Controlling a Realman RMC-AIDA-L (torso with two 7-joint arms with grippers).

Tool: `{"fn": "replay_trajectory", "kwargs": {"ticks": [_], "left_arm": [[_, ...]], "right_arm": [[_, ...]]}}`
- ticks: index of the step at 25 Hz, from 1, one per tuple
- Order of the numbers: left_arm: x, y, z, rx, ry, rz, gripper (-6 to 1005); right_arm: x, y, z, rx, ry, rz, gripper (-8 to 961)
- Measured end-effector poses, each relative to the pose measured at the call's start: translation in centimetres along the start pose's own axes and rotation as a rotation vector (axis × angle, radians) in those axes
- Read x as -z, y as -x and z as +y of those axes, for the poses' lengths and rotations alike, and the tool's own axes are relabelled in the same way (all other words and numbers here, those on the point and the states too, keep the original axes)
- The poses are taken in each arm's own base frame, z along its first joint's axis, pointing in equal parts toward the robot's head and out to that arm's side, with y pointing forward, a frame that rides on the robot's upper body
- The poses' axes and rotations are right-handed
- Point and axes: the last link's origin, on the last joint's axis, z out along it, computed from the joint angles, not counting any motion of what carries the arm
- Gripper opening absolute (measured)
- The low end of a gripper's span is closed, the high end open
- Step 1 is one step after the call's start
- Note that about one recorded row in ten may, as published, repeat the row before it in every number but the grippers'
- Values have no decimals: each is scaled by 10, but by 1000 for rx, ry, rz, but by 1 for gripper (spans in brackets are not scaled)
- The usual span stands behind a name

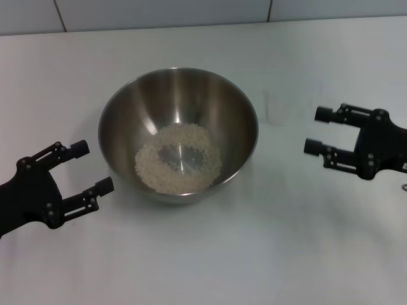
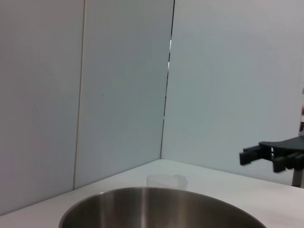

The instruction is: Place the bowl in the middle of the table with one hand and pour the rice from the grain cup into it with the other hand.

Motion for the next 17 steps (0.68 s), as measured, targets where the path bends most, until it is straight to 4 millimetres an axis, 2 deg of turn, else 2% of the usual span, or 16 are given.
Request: {"fn": "replay_trajectory", "kwargs": {"ticks": [8,17], "left_arm": [[-2,-1,-2,10,20,-15,815],[-5,-2,-2,9,32,-19,815]], "right_arm": [[0,3,-4,0,77,94,666],[-4,4,-3,51,90,110,666]]}}
